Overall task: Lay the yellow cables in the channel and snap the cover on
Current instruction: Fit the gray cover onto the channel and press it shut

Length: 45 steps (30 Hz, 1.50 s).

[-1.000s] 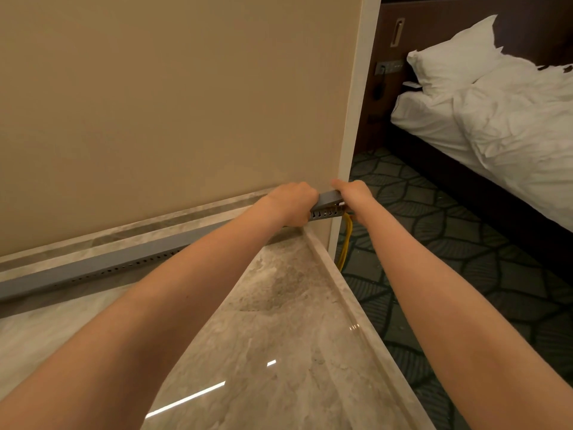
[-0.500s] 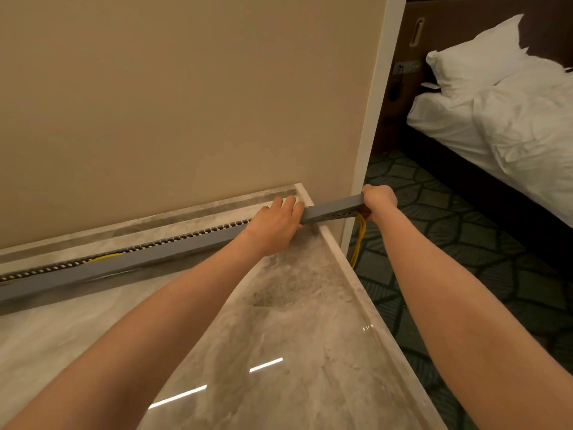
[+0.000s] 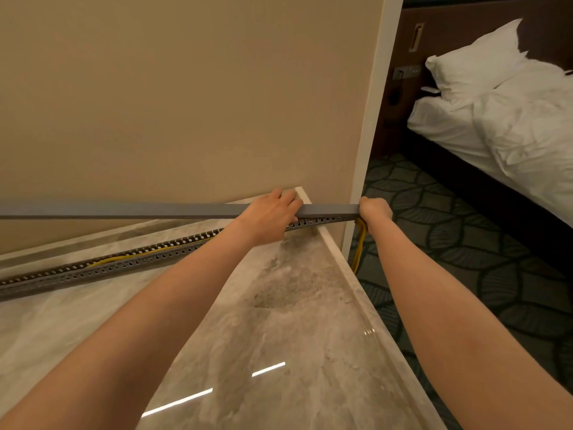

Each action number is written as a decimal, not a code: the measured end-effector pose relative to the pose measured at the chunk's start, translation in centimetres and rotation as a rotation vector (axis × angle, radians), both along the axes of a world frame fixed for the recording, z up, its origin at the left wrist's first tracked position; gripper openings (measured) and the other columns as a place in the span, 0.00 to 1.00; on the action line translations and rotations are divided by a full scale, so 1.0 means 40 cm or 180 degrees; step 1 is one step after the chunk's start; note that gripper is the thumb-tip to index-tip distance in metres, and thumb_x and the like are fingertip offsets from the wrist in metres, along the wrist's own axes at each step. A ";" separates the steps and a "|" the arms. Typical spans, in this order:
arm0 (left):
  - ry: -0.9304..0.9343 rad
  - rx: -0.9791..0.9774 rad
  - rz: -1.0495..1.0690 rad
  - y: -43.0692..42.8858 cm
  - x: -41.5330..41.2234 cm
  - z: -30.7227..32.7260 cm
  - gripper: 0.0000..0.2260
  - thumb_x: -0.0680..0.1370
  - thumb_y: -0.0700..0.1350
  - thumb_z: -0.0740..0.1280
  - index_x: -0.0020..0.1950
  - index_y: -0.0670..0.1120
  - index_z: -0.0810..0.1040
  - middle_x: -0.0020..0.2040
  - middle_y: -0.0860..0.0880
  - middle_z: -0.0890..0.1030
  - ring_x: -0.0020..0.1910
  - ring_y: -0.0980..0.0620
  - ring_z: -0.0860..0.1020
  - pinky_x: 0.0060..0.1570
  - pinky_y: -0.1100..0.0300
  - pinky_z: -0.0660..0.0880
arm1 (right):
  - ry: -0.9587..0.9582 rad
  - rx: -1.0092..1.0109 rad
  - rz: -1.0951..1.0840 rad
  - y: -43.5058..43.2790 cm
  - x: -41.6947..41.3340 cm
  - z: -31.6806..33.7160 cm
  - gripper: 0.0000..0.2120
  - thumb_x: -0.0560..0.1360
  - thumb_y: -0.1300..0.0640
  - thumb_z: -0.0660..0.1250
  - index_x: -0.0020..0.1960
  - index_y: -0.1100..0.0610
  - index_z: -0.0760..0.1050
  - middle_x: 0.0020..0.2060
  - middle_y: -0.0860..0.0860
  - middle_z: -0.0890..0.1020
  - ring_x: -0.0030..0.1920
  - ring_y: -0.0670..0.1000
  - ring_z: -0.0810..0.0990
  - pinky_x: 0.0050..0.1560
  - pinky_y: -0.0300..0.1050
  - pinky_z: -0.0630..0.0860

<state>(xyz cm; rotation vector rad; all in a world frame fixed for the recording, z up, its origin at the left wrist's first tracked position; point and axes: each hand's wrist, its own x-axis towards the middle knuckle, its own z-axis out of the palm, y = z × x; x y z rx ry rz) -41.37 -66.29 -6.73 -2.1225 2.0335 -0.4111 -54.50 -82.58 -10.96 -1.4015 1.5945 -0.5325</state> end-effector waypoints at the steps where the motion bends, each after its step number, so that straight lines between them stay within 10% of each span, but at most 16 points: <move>1: 0.0067 0.0054 0.0020 0.002 0.004 -0.005 0.16 0.83 0.46 0.51 0.69 0.42 0.64 0.65 0.44 0.69 0.60 0.44 0.69 0.57 0.54 0.69 | 0.0011 -0.0066 0.0017 -0.001 0.002 -0.003 0.13 0.80 0.55 0.56 0.40 0.61 0.68 0.40 0.56 0.74 0.41 0.54 0.75 0.29 0.41 0.67; 13: 0.0790 0.0197 0.0241 0.008 0.033 -0.018 0.17 0.83 0.47 0.52 0.72 0.47 0.63 0.61 0.43 0.68 0.60 0.44 0.69 0.54 0.52 0.71 | 0.0397 -0.0303 0.0402 0.008 0.013 0.027 0.17 0.80 0.55 0.54 0.61 0.64 0.72 0.48 0.58 0.75 0.32 0.52 0.72 0.25 0.41 0.64; 19: 0.0998 0.0149 0.0277 0.017 0.055 -0.023 0.17 0.83 0.48 0.52 0.71 0.47 0.65 0.59 0.43 0.69 0.59 0.45 0.69 0.56 0.51 0.71 | 0.0319 -0.0057 0.0549 0.011 0.032 0.034 0.17 0.80 0.58 0.53 0.63 0.65 0.70 0.58 0.62 0.78 0.43 0.56 0.78 0.28 0.41 0.72; 27: 0.0945 0.0075 0.0232 0.025 0.064 -0.051 0.18 0.83 0.48 0.52 0.72 0.47 0.63 0.60 0.44 0.69 0.59 0.45 0.69 0.53 0.53 0.71 | 0.0225 0.0463 0.0757 0.020 0.027 0.068 0.13 0.81 0.56 0.49 0.59 0.62 0.67 0.36 0.58 0.74 0.31 0.52 0.73 0.28 0.43 0.70; 45: 0.0445 -0.0315 -0.0183 0.050 0.092 -0.087 0.28 0.75 0.52 0.44 0.58 0.38 0.76 0.49 0.40 0.78 0.46 0.42 0.77 0.42 0.52 0.74 | -0.0111 0.1235 0.0730 0.024 0.003 0.074 0.17 0.78 0.49 0.46 0.49 0.58 0.69 0.39 0.58 0.83 0.43 0.55 0.78 0.61 0.59 0.66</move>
